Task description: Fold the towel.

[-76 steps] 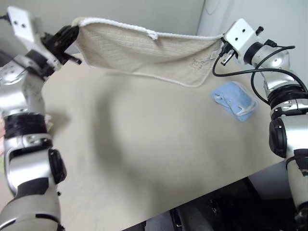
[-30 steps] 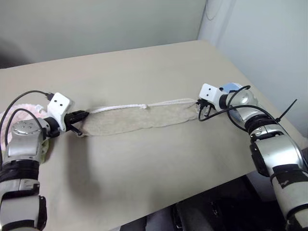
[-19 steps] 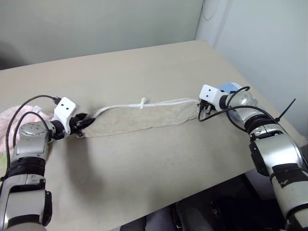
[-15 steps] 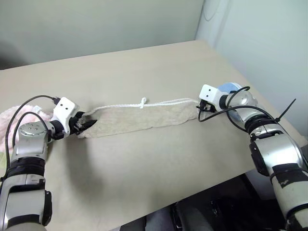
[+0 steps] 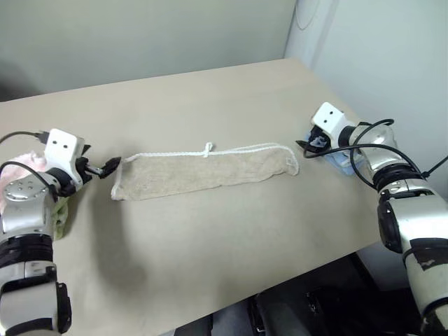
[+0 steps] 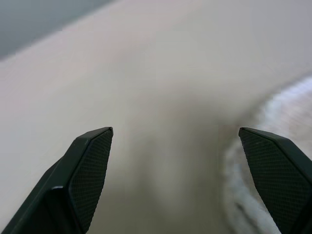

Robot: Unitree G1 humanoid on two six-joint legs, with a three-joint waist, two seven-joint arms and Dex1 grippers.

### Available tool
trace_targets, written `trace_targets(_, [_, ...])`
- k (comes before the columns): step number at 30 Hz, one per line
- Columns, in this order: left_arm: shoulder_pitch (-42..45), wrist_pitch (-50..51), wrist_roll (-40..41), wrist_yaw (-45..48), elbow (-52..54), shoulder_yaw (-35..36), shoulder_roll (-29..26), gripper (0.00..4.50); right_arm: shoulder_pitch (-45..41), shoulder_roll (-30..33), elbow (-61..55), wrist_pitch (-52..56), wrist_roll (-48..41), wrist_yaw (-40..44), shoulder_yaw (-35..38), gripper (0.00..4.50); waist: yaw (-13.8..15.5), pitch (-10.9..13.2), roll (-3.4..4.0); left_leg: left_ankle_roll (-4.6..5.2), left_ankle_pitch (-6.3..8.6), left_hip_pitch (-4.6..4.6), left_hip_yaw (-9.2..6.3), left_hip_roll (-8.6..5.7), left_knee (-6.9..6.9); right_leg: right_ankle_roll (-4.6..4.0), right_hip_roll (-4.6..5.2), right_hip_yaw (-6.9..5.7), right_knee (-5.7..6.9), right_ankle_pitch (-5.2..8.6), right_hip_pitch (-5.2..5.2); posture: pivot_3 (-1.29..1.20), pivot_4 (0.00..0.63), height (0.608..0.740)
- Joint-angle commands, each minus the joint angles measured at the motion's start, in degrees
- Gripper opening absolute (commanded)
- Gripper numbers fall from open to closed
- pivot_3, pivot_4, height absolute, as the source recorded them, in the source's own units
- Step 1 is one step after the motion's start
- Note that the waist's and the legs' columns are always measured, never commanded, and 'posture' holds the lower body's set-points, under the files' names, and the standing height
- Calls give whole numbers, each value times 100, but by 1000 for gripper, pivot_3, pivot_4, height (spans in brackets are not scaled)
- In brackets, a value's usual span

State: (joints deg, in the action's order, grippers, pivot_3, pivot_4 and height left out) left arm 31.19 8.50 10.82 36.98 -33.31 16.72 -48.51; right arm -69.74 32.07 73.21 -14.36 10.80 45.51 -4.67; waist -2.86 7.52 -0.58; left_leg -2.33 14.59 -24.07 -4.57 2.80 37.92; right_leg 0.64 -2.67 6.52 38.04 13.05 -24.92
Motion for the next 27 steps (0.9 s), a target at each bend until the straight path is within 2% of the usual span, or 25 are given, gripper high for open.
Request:
trace_targets(1, [2, -121, -84, -675, 338, 328, -42, 4500, 64, 84, -477, 1048, -809, 473, 660, 4477, 1, 0, -1, -2, -1, 0, 1, 0, 0, 0, 0, 1, 1, 0, 1, 0, 150, 740])
trace_targets(3, [-225, -33, 214, -373, 1160, 241, 147, 4500, 28, 77, -655, 3327, -1743, 683, 1422, 4477, 11, -1, -2, -4, -2, 0, 1, 0, 1, 0, 0, 1, -1, 0, 2, 0, 150, 740])
trace_targets(5, [-405, 120, 469, -157, 1754, 199, 288, 4500, 90, 86, -981, 5040, -2392, 546, 1973, 4477, 51, -1, -2, -11, -6, 0, 8, -3, 2, 1, 0, 2, -6, 1, 8, 0, 150, 740])
trace_targets(10, [-780, 339, 853, 317, 2529, 49, 544, 4500, 903, 33, -2374, 7283, -3194, -307, 2748, 4477, 69, -2, -3, -17, -10, 4, 8, -2, 11, 2, -3, 1, 4, 1, 7, 0, 150, 740])
trace_targets(12, [-838, 396, 903, 367, 2642, 47, 564, 4500, 1160, -57, -2945, 7707, -3396, -616, 2943, 4477, 70, -2, -3, -17, -10, 4, 6, -3, 11, 4, -4, 0, 5, 2, 9, 0, 150, 740])
trace_targets(15, [-940, 431, 924, 422, 2860, -128, 764, 4500, 1670, -462, -3891, 8813, -3883, -1347, 3691, 4477, 53, -2, -3, -17, -10, 7, 8, -4, 17, 8, -5, 3, 19, 0, 4, 0, 150, 740])
trace_targets(18, [-975, 509, 933, 432, 2978, -237, 890, 4500, 1944, -851, -4499, 9459, -4188, -1890, 4333, 4477, 30, -2, -3, -11, -8, 15, 9, -5, 30, 12, -6, 7, 33, 1, 7, 0, 150, 740])
trace_targets(23, [-1029, 570, 955, 440, 3148, -356, 992, 4500, 2126, -1327, -5039, 9957, -4377, -2398, 4774, 4477, 20, -2, -3, 10, 4, 15, 8, -9, 42, 22, -5, 7, 41, 3, 7, 0, 150, 740])
trace_targets(27, [-1010, 627, 969, 406, 3182, -382, 1039, 4500, 2056, -1734, -4973, 9960, -4414, -2798, 5039, 4477, 23, -2, -3, 11, 5, 16, 8, -11, 47, 25, -5, 8, 43, 5, 6, 0, 150, 740])
